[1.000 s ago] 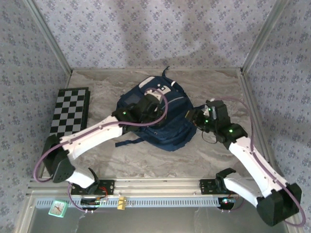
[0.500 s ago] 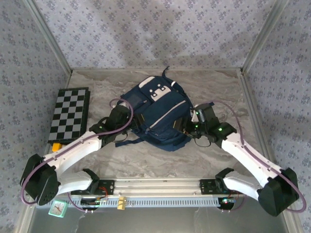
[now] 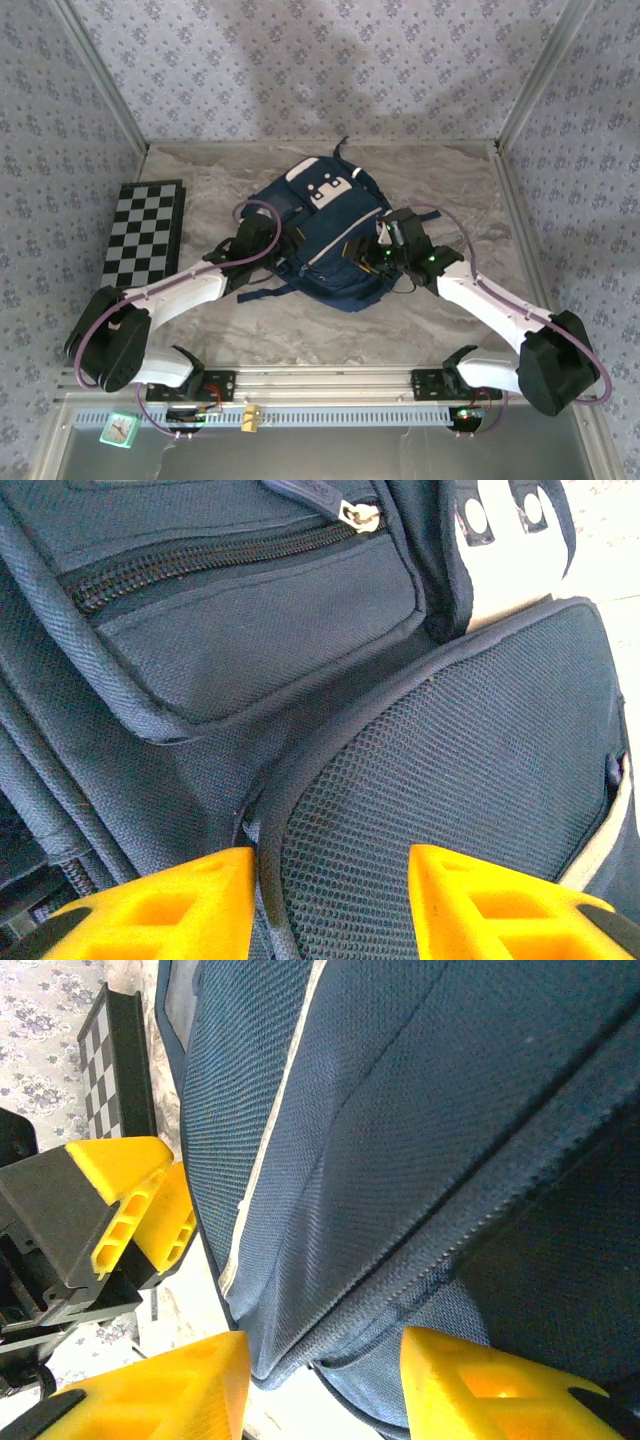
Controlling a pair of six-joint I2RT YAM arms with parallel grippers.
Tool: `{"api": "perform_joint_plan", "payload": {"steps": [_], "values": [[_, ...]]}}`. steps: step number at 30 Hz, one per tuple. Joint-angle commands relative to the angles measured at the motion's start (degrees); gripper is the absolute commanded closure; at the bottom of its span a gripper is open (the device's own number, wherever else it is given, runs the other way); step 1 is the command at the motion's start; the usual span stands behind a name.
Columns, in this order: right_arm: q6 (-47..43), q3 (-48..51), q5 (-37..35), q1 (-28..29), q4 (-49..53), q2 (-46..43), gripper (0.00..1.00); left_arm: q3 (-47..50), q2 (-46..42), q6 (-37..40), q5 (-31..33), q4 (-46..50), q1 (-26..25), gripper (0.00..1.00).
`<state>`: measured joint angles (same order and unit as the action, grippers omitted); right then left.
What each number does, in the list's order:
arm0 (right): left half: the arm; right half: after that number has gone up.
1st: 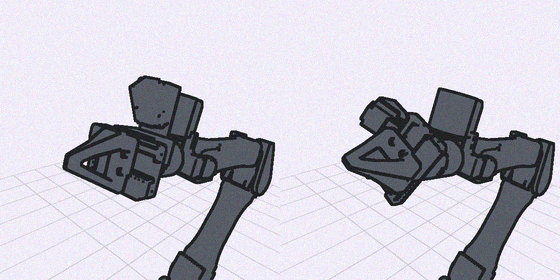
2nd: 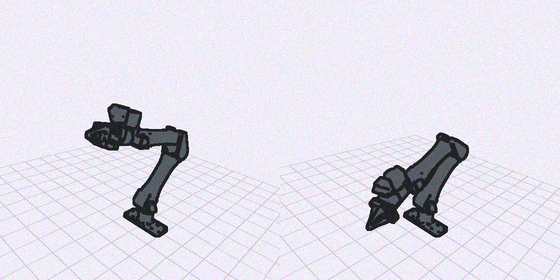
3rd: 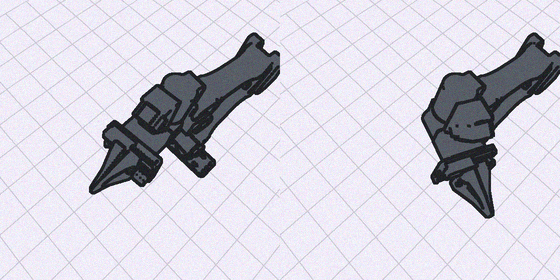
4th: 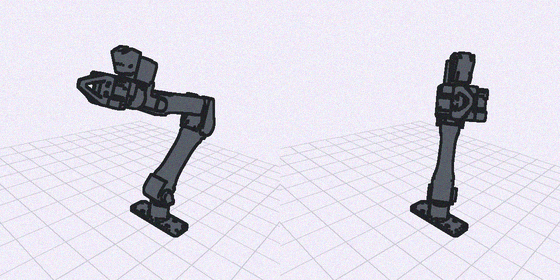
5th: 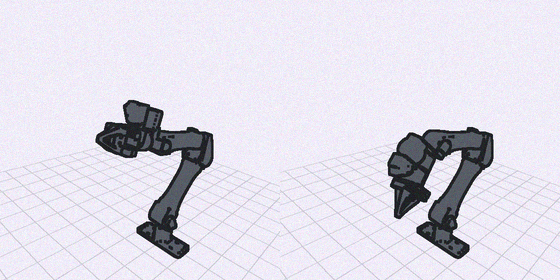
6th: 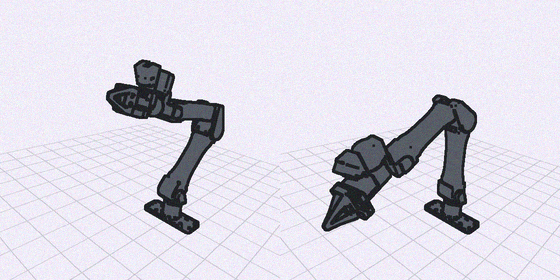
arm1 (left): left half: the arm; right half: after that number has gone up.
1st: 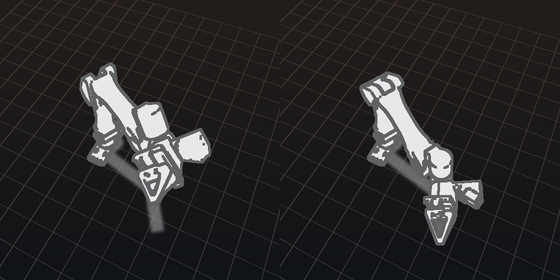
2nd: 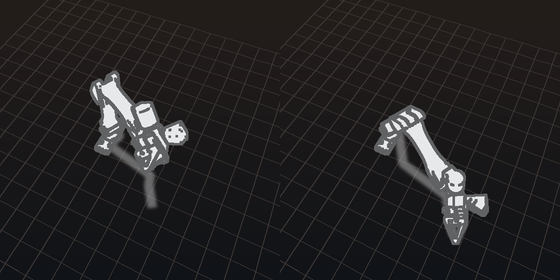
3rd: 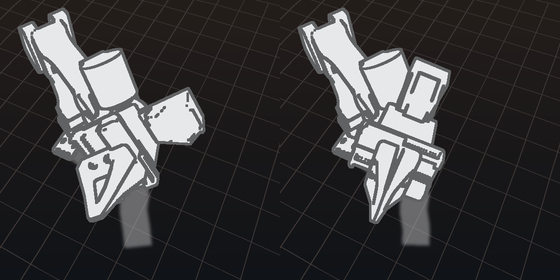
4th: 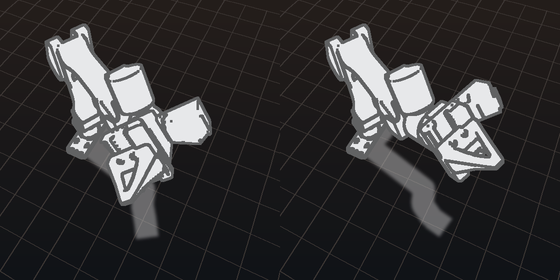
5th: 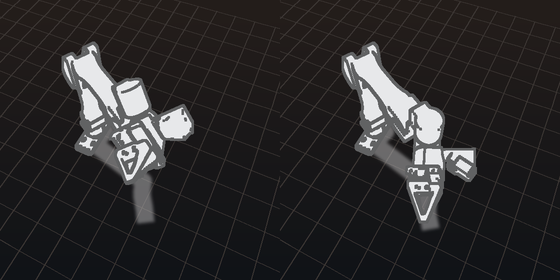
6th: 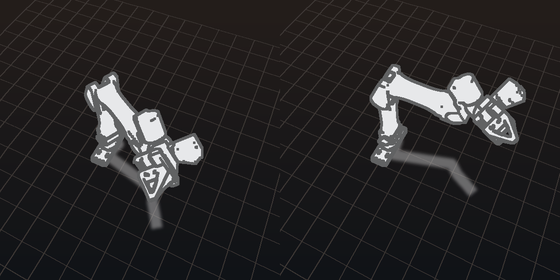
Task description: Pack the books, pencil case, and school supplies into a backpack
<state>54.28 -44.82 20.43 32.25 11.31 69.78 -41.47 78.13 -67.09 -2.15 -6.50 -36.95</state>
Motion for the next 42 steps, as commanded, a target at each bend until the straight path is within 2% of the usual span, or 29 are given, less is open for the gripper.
{"api": "perform_joint_plan", "payload": {"steps": [1,6,11,18,22,25,29,33,39,42], "values": [[0.4,0.3,-0.4,-0.8,-0.8,0.9,0.56,0.9,1.4,-3.1,-0.1,-4.6,0.1,0.56],[-0.1,0.8,-0.6,-2.2,-1.1,1.2,0.59,-0.3,5.9,-5.7,-3.0,-9.1,0.0,0.61],[-3.6,-0.7,0.1,-5.3,-0.4,3.4,0.63,-1.7,7.3,-6.8,-2.8,-9.6,-0.5,0.82],[-13.9,-11.1,3.3,-13.7,6.2,11.0,0.65,-5.7,8.5,-10.1,-0.2,-8.3,-5.2,0.99],[-20.7,-19.5,2.7,-17.6,13.3,15.7,0.60,-8.6,10.5,-14.5,1.9,-7.2,-8.5,1.00],[-24.1,-22.0,3.3,-18.5,17.7,15.6,0.53,-11.1,12.9,-16.6,1.9,-6.3,-9.4,1.00],[-26.8,-18.9,-3.4,-16.1,22.8,8.8,0.43,-12.2,13.9,-19.9,2.9,-6.9,-10.8,1.00],[-26.4,-15.3,-14.2,-12.1,30.9,1.3,0.38,-13.3,13.9,-20.5,4.0,-6.1,-12.1,1.00],[-19.6,-11.9,-25.8,0.9,37.7,-5.9,0.37,-13.4,13.7,-21.6,4.9,-5.4,-12.9,1.00],[-13.7,-9.7,-29.9,8.9,34.1,-6.1,0.37,-13.4,13.3,-21.7,5.6,-5.2,-13.4,1.00]]}}
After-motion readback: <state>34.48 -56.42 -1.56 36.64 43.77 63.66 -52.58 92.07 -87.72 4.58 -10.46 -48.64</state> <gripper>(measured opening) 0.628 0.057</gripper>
